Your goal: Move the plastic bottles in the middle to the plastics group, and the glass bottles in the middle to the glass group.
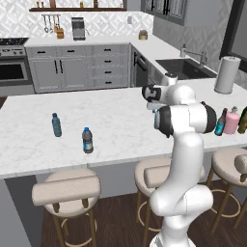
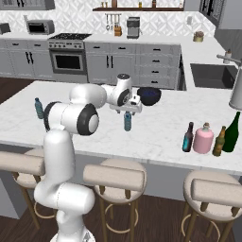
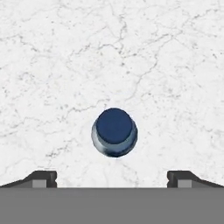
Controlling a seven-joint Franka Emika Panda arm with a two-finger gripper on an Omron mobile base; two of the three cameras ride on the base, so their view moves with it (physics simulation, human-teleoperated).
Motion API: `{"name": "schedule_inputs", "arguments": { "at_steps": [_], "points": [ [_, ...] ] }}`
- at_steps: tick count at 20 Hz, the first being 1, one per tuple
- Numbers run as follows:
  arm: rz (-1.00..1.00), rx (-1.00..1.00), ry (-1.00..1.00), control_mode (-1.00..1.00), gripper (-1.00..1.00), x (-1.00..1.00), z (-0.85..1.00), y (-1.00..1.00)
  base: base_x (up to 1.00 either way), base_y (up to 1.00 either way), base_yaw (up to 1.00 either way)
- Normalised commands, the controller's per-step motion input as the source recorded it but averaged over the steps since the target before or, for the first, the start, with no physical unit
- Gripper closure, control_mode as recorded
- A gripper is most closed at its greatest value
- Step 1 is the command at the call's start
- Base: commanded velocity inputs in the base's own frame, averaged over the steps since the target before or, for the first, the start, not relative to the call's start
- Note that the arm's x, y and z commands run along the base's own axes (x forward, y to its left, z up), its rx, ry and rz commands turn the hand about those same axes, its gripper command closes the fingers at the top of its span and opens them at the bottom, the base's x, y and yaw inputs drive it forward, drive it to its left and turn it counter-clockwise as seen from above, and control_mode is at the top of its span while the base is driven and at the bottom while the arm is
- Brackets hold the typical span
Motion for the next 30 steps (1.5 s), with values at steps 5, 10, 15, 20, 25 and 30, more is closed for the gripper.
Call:
{"name": "schedule_inputs", "arguments": {
  "at_steps": [5, 10, 15, 20, 25, 30],
  "points": [
    [0.04, -0.02, 0.0, -1.0, -1.0, 0.31, -0.14, 0.0, 0.0, 0.0, 0.0],
    [0.03, -0.03, 0.0, -1.0, -1.0, 0.21, -0.14, -0.02, 0.0, 0.0, 0.0],
    [0.0, -0.06, 0.0, -1.0, -1.0, 0.04, -0.15, 0.0, 0.0, 0.0, 0.0],
    [0.03, -0.03, -0.03, -1.0, -1.0, 0.06, -0.11, 0.0, 0.0, 0.0, 0.0],
    [0.07, 0.0, 0.0, -1.0, 1.0, 0.0, -0.1, 0.0, 0.0, 0.0, 0.0],
    [0.08, 0.0, 0.0, -1.0, 1.0, 0.0, -0.22, 0.0, 0.0, 0.0, 0.0]
  ]
}}
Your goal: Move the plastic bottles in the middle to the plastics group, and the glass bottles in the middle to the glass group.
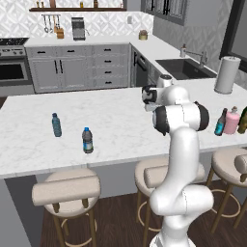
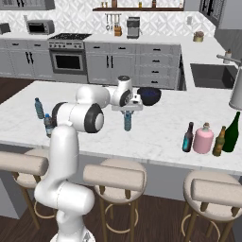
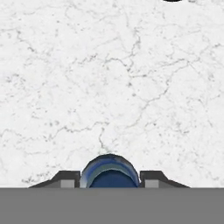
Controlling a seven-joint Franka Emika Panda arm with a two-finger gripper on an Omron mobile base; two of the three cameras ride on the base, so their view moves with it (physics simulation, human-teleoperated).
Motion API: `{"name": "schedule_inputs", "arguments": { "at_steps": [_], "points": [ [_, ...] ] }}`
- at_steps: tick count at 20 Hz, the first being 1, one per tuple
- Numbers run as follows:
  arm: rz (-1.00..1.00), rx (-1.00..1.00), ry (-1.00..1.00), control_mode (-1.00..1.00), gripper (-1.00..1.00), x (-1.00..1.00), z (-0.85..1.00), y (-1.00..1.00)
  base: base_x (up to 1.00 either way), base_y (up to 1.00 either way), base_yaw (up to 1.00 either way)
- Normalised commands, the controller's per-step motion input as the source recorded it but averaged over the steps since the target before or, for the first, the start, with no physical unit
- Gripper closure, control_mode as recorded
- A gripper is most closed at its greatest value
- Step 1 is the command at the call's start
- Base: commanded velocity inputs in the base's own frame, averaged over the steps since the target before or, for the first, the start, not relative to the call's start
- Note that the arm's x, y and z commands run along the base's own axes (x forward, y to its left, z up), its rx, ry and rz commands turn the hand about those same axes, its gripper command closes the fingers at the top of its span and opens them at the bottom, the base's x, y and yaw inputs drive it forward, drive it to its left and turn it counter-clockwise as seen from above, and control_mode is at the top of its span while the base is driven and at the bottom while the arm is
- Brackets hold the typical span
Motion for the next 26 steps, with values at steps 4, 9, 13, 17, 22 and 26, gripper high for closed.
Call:
{"name": "schedule_inputs", "arguments": {
  "at_steps": [4, 9, 13, 17, 22, 26],
  "points": [
    [0.17, 0.0, 0.0, -1.0, 1.0, -0.3, -0.07, -0.02, 0.0, 0.0, 0.0],
    [0.31, 0.07, 0.02, -1.0, 1.0, -0.82, 0.38, 0.02, 0.0, 0.0, 0.0],
    [0.37, 0.08, 0.0, -1.0, 1.0, -0.98, 0.4, 0.07, 0.0, 0.0, 0.0],
    [0.27, 0.12, -0.05, -1.0, 1.0, -1.0, 0.25, 0.25, 0.0, 0.0, 0.0],
    [0.14, 0.08, 0.0, -1.0, 1.0, -0.85, 0.24, 0.6, 0.0, 0.0, 0.0],
    [0.08, 0.04, 0.0, -1.0, 1.0, -0.73, 0.2, 0.85, 0.0, 0.0, 0.0]
  ]
}}
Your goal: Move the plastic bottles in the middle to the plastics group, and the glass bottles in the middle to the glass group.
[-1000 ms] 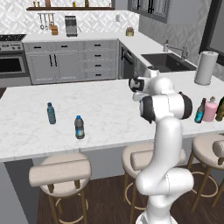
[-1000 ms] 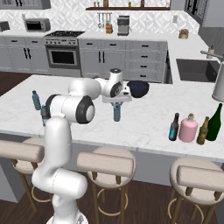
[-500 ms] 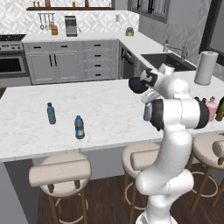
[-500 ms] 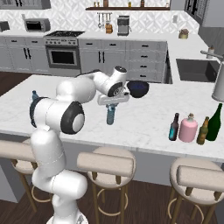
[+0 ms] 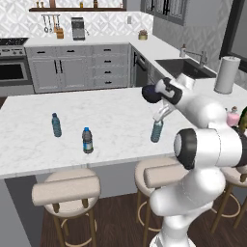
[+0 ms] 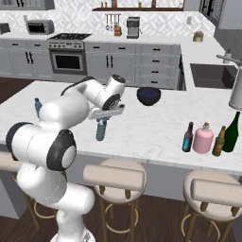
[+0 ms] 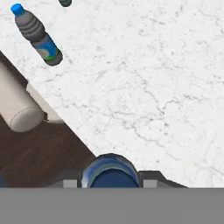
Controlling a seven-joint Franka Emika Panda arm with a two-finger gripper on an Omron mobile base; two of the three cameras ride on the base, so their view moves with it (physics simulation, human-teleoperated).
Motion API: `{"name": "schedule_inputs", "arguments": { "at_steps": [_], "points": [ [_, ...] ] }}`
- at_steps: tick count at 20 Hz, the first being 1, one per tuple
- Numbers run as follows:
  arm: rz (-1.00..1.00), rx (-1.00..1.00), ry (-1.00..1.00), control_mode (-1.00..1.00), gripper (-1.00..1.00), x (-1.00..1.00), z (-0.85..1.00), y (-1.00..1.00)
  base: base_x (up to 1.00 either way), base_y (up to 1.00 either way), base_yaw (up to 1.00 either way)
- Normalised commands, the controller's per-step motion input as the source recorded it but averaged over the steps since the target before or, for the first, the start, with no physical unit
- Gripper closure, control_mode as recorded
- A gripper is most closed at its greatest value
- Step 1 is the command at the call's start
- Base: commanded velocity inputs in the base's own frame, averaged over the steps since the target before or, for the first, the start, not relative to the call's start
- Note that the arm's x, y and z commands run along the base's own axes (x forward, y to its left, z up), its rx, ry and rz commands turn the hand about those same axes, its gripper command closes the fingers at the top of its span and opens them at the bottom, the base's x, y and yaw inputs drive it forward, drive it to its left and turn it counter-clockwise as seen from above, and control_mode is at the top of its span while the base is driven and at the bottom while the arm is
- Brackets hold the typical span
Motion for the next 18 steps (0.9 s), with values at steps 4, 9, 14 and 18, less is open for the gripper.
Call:
{"name": "schedule_inputs", "arguments": {
  "at_steps": [4, 9, 14, 18],
  "points": [
    [0.04, 0.0, 0.01, -1.0, 1.0, -0.5, 0.19, 0.99, 0.0, 0.0, 0.0],
    [0.0, 0.0, -0.04, -1.0, 1.0, -0.23, 0.04, 1.0, 0.0, 0.0, 0.0],
    [0.0, 0.0, -0.11, -1.0, 1.0, 0.09, -0.04, 0.99, 0.0, 0.0, 0.0],
    [0.0, 0.0, -0.13, -1.0, 1.0, 0.43, -0.1, 0.72, 0.0, 0.0, 0.0]
  ]
}}
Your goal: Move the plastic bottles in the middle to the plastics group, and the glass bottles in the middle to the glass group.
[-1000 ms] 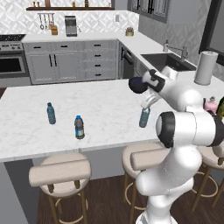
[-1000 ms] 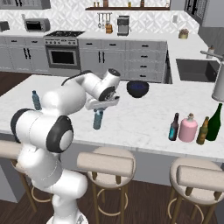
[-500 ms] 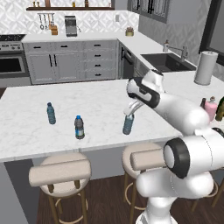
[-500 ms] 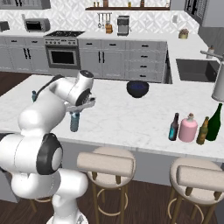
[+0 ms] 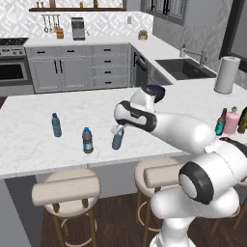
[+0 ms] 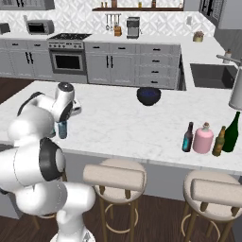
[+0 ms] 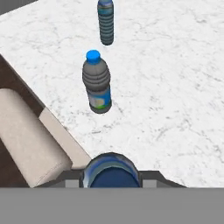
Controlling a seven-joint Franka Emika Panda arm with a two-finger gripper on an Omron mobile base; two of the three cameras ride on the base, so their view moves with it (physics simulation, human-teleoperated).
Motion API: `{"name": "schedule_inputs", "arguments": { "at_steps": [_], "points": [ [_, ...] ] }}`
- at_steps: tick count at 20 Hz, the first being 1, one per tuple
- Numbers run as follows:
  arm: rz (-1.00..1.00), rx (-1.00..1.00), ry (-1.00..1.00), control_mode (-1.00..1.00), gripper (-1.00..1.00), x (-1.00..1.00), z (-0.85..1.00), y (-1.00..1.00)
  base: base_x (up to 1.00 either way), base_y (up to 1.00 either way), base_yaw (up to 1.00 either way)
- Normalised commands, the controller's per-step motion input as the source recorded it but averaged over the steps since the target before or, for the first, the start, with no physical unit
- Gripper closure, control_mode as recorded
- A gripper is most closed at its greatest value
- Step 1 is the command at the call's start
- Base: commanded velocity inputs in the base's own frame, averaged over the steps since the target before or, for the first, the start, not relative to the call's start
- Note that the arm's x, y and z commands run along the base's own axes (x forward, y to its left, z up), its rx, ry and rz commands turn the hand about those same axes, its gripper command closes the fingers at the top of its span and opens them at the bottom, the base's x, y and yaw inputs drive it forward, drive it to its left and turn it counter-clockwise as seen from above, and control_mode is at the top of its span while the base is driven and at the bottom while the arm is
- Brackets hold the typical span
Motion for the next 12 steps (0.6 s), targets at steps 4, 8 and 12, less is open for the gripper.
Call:
{"name": "schedule_inputs", "arguments": {
  "at_steps": [4, 8, 12],
  "points": [
    [0.03, 0.0, -0.02, -1.0, 1.0, 0.47, -0.17, 0.42, 0.0, 0.0, 0.0],
    [0.12, 0.0, 0.04, -1.0, 1.0, 0.4, -0.1, 0.08, 0.0, 0.0, 0.0],
    [0.15, 0.0, 0.05, -1.0, 1.0, 0.21, -0.13, 0.02, 0.0, 0.0, 0.0]
  ]
}}
